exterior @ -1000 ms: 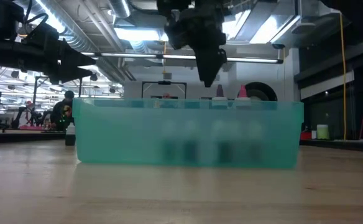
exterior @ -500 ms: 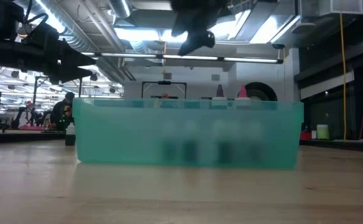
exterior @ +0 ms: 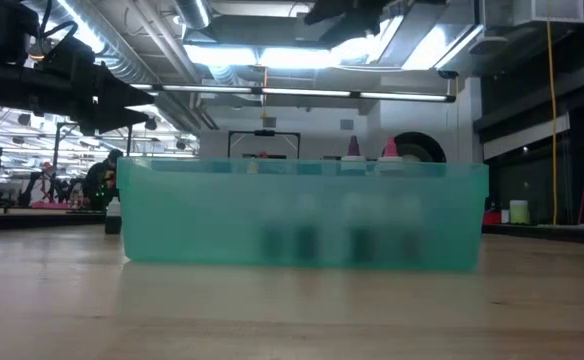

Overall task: Pick & Place food coloring
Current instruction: Put the top small blue food coloring bottle into the bin

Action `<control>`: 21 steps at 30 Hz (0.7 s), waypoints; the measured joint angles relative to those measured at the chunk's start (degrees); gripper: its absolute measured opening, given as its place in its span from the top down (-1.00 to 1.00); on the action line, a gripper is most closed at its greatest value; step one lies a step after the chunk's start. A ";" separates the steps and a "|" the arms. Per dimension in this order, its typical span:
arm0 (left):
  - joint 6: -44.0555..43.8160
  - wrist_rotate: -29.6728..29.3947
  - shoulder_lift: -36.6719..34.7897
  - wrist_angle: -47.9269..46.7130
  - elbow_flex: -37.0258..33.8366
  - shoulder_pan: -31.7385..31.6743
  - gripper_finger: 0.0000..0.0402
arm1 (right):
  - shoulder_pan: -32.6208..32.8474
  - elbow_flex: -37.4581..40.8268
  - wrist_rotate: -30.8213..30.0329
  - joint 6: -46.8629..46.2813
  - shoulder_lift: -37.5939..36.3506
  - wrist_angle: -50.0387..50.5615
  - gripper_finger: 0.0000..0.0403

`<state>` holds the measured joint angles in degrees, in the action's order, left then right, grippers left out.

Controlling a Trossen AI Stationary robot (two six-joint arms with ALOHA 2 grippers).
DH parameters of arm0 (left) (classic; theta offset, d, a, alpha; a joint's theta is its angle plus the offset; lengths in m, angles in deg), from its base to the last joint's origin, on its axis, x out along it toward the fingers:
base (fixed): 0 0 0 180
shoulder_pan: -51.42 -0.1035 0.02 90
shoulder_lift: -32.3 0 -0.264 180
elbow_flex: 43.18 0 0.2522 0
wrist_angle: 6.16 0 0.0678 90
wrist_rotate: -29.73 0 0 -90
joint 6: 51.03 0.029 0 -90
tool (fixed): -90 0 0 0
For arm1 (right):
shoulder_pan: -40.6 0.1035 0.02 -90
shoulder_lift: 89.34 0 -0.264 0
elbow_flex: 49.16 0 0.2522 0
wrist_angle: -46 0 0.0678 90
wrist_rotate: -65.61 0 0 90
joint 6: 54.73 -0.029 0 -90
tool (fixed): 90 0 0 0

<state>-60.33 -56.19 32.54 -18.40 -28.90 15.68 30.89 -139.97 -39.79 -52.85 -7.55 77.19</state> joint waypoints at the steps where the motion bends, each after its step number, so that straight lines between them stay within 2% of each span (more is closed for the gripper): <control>1: 0.00 0.01 0.01 -0.02 0.01 0.02 -0.66 | -0.85 2.18 -2.13 0.04 -1.44 -3.24 -0.90; 3: 0.00 0.00 0.00 0.00 0.00 0.00 -0.66 | -2.61 6.80 -5.81 2.00 -4.18 -10.60 -0.90; 6: 0.00 0.00 -0.01 -0.02 0.01 0.00 -0.66 | -5.37 13.24 -9.17 10.22 -7.68 -21.29 -0.90; 8: 0.00 0.02 0.01 -0.02 -0.01 0.02 -0.66 | -6.86 16.88 -8.93 13.56 -9.87 -26.29 -0.90; 17: 0.00 0.00 0.01 -0.02 0.01 0.02 -0.66 | -13.55 34.69 -7.64 13.61 -19.26 -49.09 -0.91; 21: 0.00 0.02 0.01 -0.02 0.01 0.01 -0.66 | -16.86 41.43 -7.42 13.63 -23.76 -54.16 -0.91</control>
<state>-60.33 -56.17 32.55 -18.42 -28.89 15.69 14.03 -98.53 -47.22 -39.22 -31.31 23.03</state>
